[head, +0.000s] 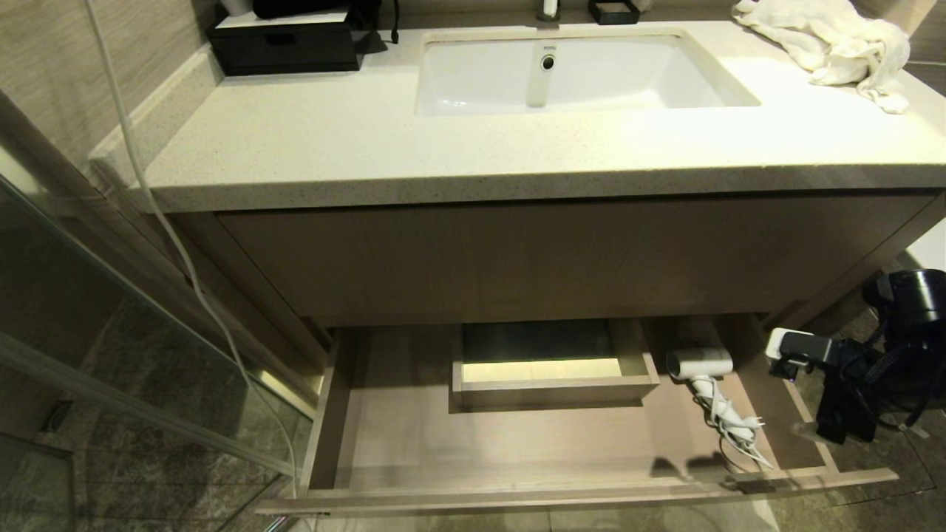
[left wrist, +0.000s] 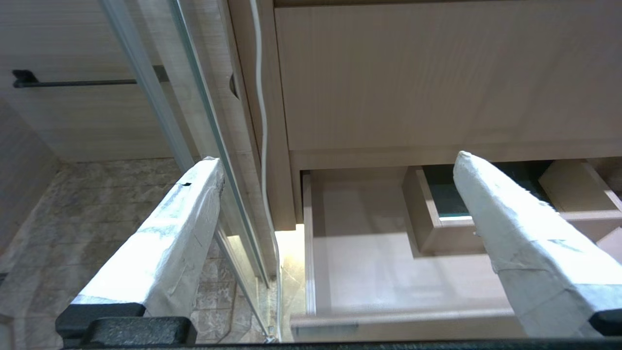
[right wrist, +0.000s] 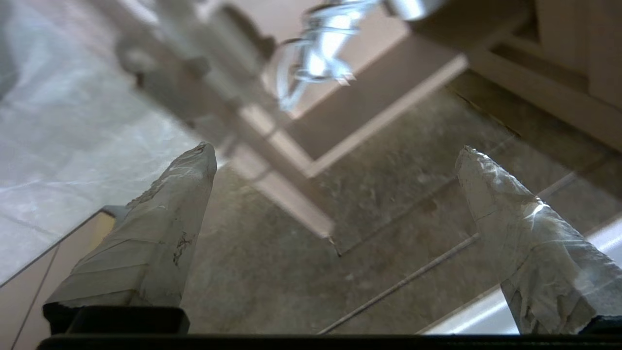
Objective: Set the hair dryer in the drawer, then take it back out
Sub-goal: Pull open the drawer
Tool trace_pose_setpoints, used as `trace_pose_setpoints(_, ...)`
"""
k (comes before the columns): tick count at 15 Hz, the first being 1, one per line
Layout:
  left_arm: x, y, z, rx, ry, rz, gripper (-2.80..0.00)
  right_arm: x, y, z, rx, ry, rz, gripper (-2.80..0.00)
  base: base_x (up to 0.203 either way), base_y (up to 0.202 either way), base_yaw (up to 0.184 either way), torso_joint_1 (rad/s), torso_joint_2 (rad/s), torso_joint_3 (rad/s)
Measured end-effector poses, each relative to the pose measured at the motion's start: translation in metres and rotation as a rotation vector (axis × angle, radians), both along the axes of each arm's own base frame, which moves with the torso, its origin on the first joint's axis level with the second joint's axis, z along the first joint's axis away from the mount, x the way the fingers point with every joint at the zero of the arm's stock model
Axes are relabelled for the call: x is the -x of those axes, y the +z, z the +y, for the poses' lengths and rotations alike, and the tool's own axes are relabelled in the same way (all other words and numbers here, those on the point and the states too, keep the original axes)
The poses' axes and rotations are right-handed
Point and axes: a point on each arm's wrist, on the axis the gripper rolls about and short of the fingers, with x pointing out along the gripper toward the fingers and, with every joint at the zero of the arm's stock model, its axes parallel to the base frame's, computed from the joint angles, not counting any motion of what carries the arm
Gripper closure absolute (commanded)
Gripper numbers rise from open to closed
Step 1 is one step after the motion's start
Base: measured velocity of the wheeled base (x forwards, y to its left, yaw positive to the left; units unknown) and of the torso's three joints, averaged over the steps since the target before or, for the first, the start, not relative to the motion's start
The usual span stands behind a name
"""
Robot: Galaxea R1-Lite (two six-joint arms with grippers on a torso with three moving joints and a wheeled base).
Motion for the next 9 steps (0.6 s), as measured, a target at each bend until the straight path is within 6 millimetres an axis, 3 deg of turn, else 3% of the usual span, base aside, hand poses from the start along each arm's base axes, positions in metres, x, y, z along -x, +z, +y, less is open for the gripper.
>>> trace_pose_setpoints(4, 0.0, 0.0, 0.0, 0.0, 0.001, 0.0, -2.8, -0.009, -0.007, -0.022, 0.085, -0.141, 0.006, -2.8, 0.0, 0.0, 0.0, 0.0, 0.0, 0.0)
trace_pose_setpoints(9, 0.0, 0.0, 0.0, 0.0, 0.0, 0.0, -2.8, -0.015, -0.036, -0.032, 0.109, -0.387, 0.093, -2.8, 0.0, 0.0, 0.0, 0.0, 0.0, 0.0)
